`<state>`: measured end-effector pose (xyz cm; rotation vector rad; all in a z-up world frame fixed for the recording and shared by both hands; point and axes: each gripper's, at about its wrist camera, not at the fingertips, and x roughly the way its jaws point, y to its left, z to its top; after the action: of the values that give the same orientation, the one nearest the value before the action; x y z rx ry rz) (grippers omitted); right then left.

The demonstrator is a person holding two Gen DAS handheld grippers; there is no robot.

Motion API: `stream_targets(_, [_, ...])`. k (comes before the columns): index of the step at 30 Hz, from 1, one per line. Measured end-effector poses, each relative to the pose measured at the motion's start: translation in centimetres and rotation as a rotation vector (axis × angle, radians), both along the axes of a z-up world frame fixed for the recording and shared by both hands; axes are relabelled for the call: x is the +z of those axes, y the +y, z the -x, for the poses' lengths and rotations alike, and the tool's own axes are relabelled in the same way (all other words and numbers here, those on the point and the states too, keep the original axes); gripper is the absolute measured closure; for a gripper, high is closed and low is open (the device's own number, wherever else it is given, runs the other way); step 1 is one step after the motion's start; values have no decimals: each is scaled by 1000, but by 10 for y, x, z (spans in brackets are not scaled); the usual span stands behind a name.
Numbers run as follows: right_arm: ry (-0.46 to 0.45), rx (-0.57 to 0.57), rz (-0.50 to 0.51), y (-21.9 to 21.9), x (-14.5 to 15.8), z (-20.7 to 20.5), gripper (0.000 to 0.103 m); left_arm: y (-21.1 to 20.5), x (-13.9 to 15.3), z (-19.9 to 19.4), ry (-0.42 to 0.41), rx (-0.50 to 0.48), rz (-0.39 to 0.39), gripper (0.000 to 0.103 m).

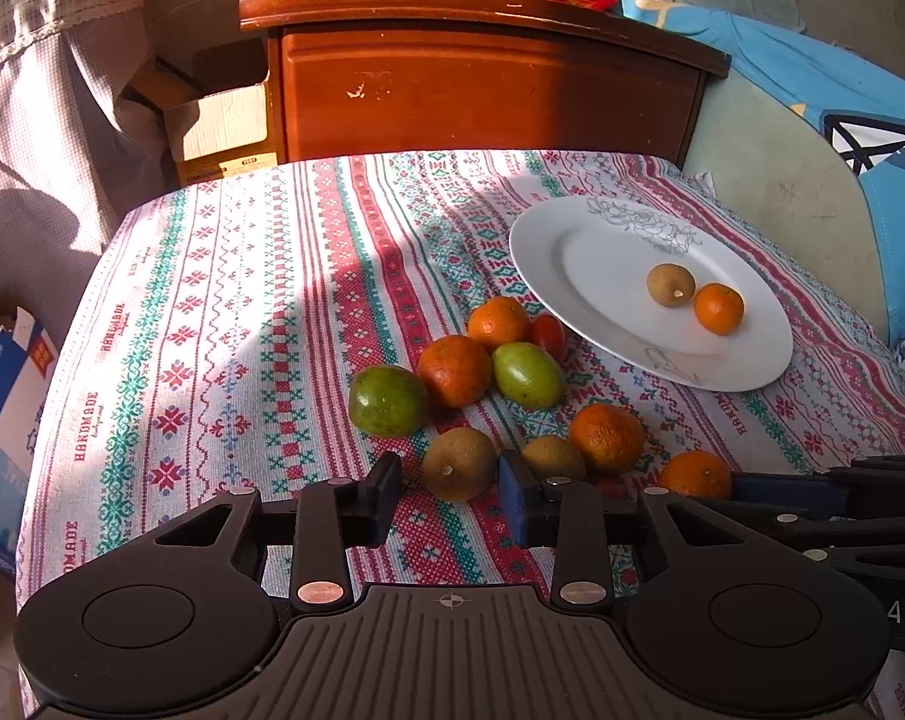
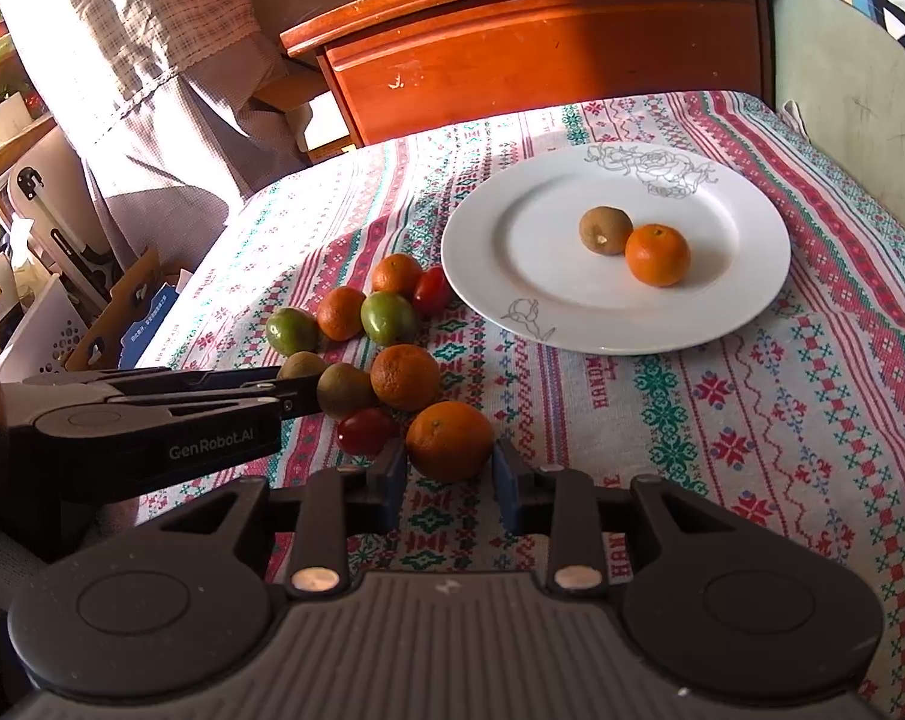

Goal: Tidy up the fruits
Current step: 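Grasp another kiwi with the left tool while the right tool grasps a mandarin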

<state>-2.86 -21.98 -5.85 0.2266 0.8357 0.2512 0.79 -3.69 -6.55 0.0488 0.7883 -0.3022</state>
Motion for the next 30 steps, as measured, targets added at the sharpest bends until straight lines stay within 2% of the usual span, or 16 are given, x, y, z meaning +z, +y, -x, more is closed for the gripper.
stream_targets(3, [-3, 0, -1, 0, 0, 1, 72, -2, 0, 2, -5, -12, -5, 79])
stream_targets(13, [-29, -6, -25, -4, 10, 2, 75, 6, 11, 11, -15, 24, 22, 79])
stream_targets(16, [-40, -12, -38, -7, 15, 2, 82, 8, 19, 14, -31, 32, 39, 79])
stream_targets(22, [-30, -32, -51, -15, 14, 0, 82, 1, 33, 16, -60, 20, 57, 79])
stream_targets(30, [-12, -13, -104, -16, 11, 3, 75, 3, 34, 13, -55, 46, 73, 79])
